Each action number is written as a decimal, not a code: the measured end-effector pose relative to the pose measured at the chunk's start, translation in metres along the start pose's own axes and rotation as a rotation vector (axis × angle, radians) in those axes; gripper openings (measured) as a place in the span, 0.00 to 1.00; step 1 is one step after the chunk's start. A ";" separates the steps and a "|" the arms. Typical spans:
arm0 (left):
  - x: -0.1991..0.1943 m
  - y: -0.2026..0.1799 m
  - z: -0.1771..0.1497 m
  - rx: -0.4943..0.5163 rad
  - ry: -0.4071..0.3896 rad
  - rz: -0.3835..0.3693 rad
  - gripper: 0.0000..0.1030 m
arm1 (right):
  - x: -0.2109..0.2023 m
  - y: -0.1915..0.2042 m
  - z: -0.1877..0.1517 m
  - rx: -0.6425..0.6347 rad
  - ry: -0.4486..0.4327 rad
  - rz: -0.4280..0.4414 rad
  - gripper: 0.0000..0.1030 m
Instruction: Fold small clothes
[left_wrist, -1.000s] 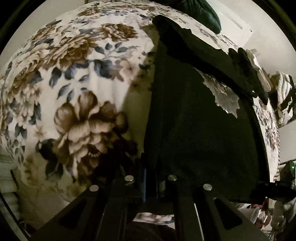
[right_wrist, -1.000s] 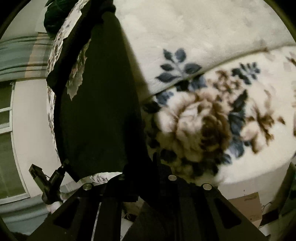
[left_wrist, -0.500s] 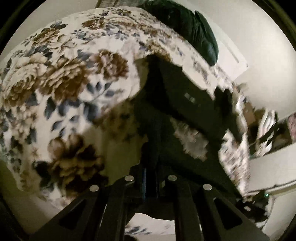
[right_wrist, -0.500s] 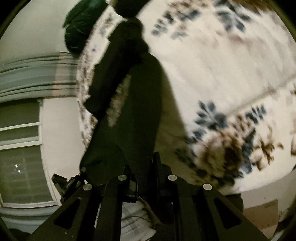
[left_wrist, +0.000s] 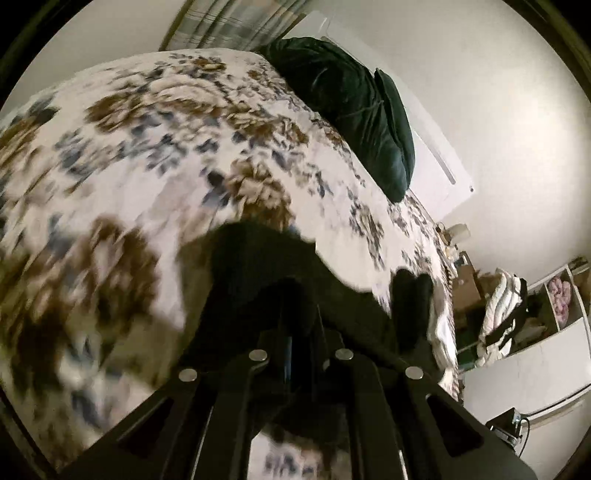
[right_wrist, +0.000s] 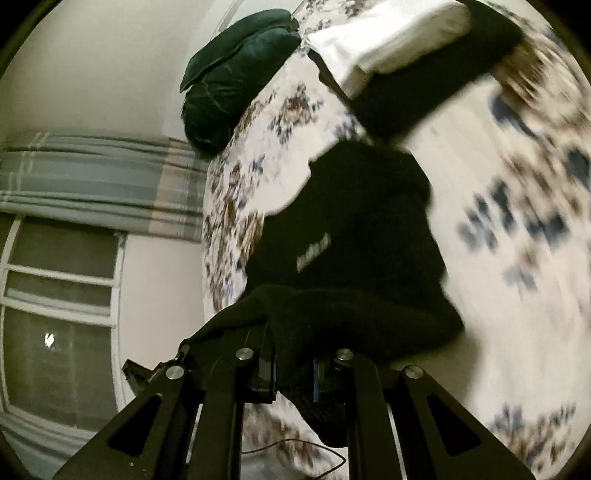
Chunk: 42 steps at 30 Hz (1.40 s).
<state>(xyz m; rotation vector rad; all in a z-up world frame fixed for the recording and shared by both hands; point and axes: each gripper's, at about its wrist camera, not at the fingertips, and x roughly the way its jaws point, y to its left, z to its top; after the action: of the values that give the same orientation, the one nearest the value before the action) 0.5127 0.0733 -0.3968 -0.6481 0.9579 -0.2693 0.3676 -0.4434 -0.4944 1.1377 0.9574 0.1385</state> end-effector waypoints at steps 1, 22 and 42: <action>0.019 -0.001 0.016 0.001 0.008 0.000 0.05 | 0.014 0.005 0.019 -0.001 -0.009 -0.008 0.12; 0.162 0.003 0.082 -0.049 0.227 0.073 0.34 | 0.164 0.038 0.147 -0.102 0.010 -0.246 0.76; 0.209 0.001 0.117 -0.108 0.211 0.102 0.01 | 0.209 0.029 0.154 -0.072 -0.062 -0.468 0.06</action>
<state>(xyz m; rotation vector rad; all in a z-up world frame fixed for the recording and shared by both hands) 0.7259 0.0182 -0.4898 -0.6762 1.2104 -0.1988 0.6148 -0.4252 -0.5775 0.8222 1.1287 -0.2380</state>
